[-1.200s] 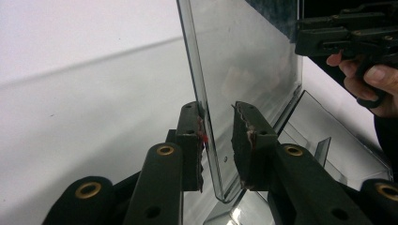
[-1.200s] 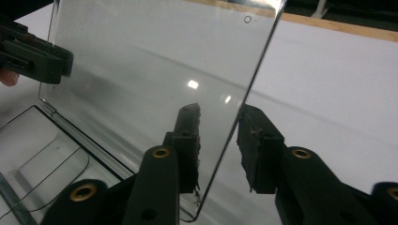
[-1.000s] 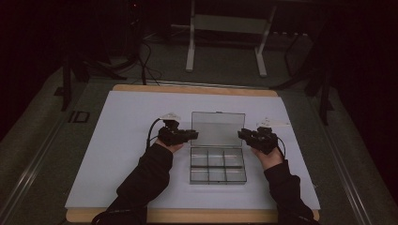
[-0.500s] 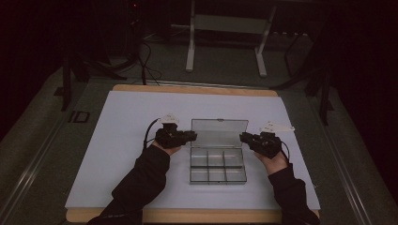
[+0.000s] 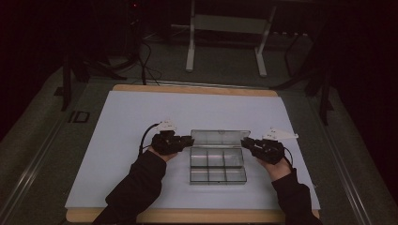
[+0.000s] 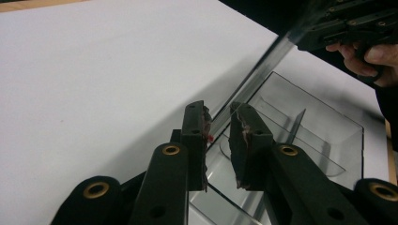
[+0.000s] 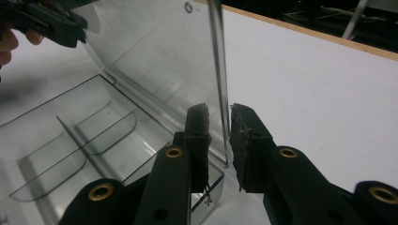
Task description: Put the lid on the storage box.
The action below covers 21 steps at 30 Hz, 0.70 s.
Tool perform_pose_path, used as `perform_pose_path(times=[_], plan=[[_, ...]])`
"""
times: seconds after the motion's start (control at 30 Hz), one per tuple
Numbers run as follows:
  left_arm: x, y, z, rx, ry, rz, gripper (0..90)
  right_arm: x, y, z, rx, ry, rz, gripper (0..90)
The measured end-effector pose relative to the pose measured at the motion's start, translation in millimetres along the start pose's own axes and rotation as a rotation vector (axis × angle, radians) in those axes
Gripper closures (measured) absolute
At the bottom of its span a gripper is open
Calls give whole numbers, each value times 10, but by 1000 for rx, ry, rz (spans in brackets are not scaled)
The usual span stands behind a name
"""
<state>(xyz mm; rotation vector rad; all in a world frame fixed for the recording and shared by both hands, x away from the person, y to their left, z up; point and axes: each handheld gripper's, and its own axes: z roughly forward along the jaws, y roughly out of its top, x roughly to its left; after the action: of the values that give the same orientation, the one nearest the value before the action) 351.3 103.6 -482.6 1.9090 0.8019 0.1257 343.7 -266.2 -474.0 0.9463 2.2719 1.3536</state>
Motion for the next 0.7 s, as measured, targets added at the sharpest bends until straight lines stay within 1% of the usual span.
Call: perform_pose_path(times=[0.07, 0.2, 0.27, 0.37, 0.53, 0.63, 0.7], plan=[[-23, -12, -13, 5, -2, 11, 779, 10, -20, -26, -4, 11, -12, 766], [-61, -38, -33, 19, -2, 25, 779, 14, -61, -80, -13, 34, -15, 780], [-78, -48, -40, 26, -2, 32, 779, 23, -73, -99, -9, 39, -20, 786], [-102, -66, -52, 35, -1, 40, 779, 42, -92, -112, 2, 29, -41, 804], [-133, -105, -68, 48, -6, 52, 780, 42, -139, -137, 14, 47, -39, 818], [-167, -131, -72, 62, 5, 70, 779, 63, -166, -155, 28, 49, -67, 820], [-189, -152, -76, 69, 7, 73, 779, 71, -188, -167, 35, 55, -77, 824]])
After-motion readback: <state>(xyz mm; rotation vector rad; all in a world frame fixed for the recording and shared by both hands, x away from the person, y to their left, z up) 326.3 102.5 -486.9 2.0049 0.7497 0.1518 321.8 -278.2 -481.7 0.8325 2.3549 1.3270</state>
